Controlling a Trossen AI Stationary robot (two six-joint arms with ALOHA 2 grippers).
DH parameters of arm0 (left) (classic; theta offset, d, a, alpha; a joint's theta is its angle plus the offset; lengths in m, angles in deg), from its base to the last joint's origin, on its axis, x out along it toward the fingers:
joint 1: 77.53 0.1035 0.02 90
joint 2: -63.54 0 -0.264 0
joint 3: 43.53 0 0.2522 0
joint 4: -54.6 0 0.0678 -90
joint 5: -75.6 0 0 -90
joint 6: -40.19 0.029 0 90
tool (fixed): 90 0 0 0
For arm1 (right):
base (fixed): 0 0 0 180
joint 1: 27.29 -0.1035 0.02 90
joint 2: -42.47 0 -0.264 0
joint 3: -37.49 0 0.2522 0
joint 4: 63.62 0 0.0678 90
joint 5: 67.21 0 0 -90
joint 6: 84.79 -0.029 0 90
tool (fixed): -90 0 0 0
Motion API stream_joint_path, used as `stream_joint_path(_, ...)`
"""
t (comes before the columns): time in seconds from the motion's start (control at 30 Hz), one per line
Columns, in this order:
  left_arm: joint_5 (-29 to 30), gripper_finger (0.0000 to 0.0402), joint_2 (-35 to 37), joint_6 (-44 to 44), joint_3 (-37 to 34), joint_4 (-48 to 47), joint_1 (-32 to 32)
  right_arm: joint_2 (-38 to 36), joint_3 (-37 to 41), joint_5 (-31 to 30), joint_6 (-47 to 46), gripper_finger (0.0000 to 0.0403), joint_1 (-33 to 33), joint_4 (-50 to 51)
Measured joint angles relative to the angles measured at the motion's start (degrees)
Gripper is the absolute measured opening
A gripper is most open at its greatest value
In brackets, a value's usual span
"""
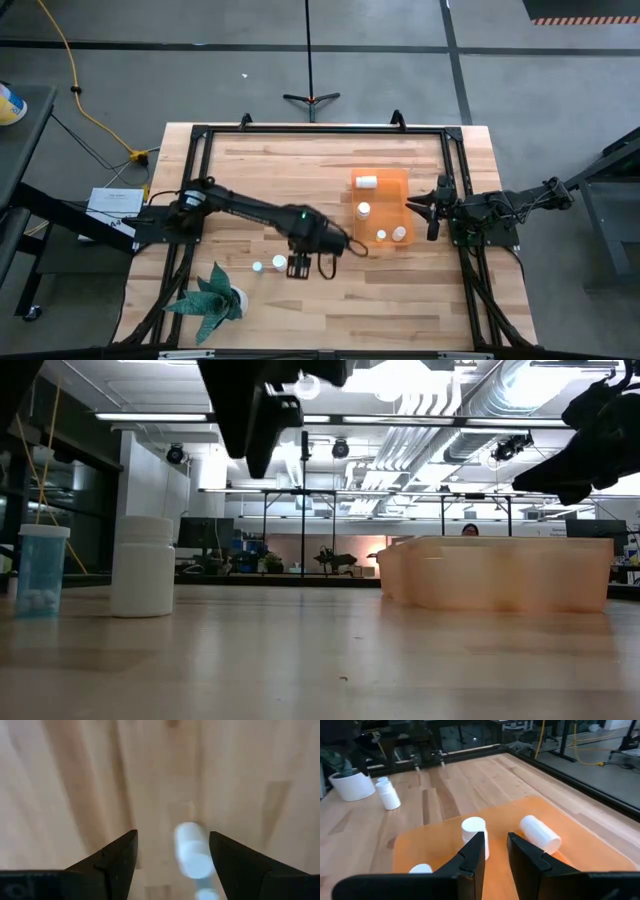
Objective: Pick and place pill bottles into a basket
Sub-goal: Put the white medicine bottle into the orange container
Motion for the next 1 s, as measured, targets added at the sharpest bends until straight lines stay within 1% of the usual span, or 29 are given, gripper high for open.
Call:
stream_joint_path(0.2,0.2,0.0277,-0.1,-5.8,-3.5,1.1,-5.0,0.0,0.0,0.4,0.0,0.0074,0.0,0.0)
stream_joint_path(0.33,4.1,0.0277,-0.1,-9.0,-5.8,-0.7,-6.7,0.0,0.0,0.2,0.0,0.0074,0.0,0.0)
stream_joint_path(0.43,6.1,0.0277,0.1,-10.0,-7.3,-0.3,-6.6,0.0,0.0,0.3,0.0,0.0074,0.0,0.0)
stream_joint_path(0.5,8.8,0.0277,1.1,-10.6,-9.1,-0.3,-6.5,0.0,0.0,0.2,0.0,0.0074,0.0,0.0)
stream_joint_path(0.57,11.5,0.0277,3.2,-11.6,-11.4,-0.4,-6.1,0.0,0.0,0.3,0.0,0.0074,0.0,-0.2)
stream_joint_path(0.63,12.6,0.0277,6.9,-13.2,-14.8,0.7,-5.7,0.0,0.0,0.2,-0.1,0.0074,0.0,-0.2)
stream_joint_path(0.7,13.5,0.0277,11.6,-15.0,-19.1,5.5,-5.7,0.0,0.0,0.3,-0.1,0.0074,0.0,-0.3)
stream_joint_path(0.77,12.8,0.0277,16.4,-15.3,-24.2,12.3,-5.8,0.0,0.0,0.3,-0.3,0.0074,0.0,-0.3)
stream_joint_path(0.83,10.4,0.0277,20.5,-15.3,-29.1,18.8,-6.0,0.0,0.0,0.3,-0.5,0.0074,0.0,-0.3)
stream_joint_path(0.9,8.9,0.0277,23.9,-15.6,-33.2,22.6,-6.3,0.0,0.0,0.2,-0.5,0.0074,0.0,-0.4)
stream_joint_path(1.0,7.1,0.0277,26.6,-17.0,-38.2,26.1,-6.7,0.0,0.0,0.2,-0.6,0.0074,0.0,-0.5)
